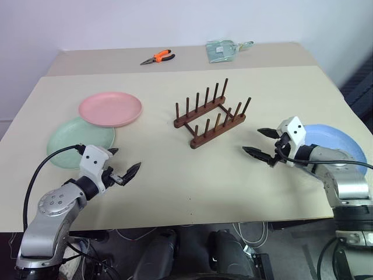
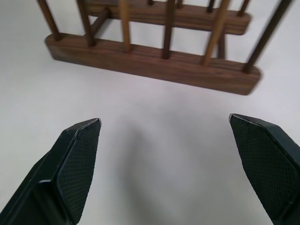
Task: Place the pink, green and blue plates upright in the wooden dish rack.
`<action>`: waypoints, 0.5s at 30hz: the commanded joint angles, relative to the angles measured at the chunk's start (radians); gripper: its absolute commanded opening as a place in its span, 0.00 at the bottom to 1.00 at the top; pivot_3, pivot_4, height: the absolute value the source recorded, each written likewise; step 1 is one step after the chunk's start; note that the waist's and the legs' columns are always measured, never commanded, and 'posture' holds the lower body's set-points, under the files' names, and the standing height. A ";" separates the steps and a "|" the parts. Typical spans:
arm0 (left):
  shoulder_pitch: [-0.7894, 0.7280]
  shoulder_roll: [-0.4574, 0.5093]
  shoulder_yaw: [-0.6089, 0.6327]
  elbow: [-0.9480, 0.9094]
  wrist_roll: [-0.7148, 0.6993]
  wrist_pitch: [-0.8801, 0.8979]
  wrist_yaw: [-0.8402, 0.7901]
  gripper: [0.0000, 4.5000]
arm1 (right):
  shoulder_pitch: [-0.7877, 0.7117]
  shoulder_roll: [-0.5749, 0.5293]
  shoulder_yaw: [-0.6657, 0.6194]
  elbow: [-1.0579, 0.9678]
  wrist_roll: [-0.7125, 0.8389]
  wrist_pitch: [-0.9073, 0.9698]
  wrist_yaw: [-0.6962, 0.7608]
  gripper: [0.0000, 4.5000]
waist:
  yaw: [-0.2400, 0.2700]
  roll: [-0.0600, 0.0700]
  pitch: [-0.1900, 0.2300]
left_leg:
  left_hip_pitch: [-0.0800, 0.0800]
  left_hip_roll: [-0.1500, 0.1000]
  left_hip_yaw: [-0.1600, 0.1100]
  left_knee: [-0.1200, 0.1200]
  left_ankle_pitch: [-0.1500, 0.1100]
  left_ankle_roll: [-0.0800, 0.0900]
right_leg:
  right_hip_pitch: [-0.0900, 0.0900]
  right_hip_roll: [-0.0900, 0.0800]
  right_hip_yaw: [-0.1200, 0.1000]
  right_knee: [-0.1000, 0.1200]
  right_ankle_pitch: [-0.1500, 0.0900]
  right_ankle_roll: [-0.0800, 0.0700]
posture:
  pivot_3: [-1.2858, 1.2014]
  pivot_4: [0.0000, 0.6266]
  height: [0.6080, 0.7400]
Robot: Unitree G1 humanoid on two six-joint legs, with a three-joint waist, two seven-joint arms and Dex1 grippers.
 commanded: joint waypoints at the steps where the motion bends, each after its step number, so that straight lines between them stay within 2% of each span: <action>1: 0.001 -0.002 0.003 -0.040 -0.004 -0.001 0.014 1.00 | -0.035 0.011 -0.008 -0.031 0.009 -0.020 -0.013 0.99 | 0.000 0.000 0.000 | 0.000 0.000 0.000 0.000 0.000 0.000 | 0.000 0.000 0.000 0.000 0.000 0.000 | 0.52 0.24 1.00; 8: -0.011 -0.001 -0.034 -0.048 -0.005 0.007 0.012 1.00 | -0.045 0.036 0.029 -0.015 -0.037 -0.058 -0.056 0.99 | 0.000 0.000 0.000 | 0.000 0.000 0.001 0.000 0.000 0.000 | 0.000 0.000 0.001 0.000 0.000 0.000 | 0.52 0.24 1.00; 15: -0.112 -0.005 -0.200 0.004 0.021 0.012 -0.052 1.00 | -0.019 0.096 0.065 -0.058 -0.035 -0.035 -0.088 0.99 | 0.001 0.000 0.000 | 0.000 0.000 0.001 0.000 0.000 0.000 | 0.000 0.001 0.001 0.000 0.000 0.000 | 0.52 0.24 1.00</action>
